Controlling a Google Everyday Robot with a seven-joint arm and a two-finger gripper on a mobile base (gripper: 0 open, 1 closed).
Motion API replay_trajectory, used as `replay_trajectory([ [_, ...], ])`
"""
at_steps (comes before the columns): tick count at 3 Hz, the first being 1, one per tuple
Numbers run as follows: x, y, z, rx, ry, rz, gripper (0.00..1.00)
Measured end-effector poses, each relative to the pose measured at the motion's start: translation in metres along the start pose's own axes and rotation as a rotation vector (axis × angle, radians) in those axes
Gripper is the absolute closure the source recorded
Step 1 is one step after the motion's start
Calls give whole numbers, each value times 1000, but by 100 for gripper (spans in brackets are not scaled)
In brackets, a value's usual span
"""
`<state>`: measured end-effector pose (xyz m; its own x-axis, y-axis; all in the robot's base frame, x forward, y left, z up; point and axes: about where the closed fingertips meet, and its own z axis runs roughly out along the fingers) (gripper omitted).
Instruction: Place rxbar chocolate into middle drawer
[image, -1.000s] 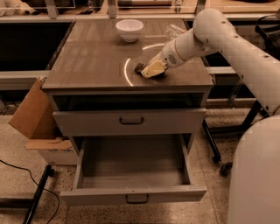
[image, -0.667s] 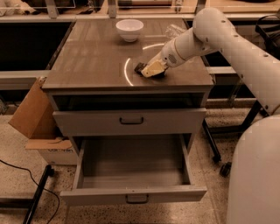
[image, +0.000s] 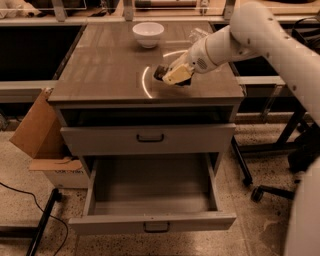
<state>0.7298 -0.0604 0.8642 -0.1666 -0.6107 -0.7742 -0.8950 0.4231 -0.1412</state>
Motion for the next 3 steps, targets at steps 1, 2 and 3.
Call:
replay_trajectory([
  [1,-32,24,-37,10,-87,-85,100],
  [2,-44,35,-52,10,-120,-118,100],
  [3,-41,56,-44,-42,-144,-92,100],
])
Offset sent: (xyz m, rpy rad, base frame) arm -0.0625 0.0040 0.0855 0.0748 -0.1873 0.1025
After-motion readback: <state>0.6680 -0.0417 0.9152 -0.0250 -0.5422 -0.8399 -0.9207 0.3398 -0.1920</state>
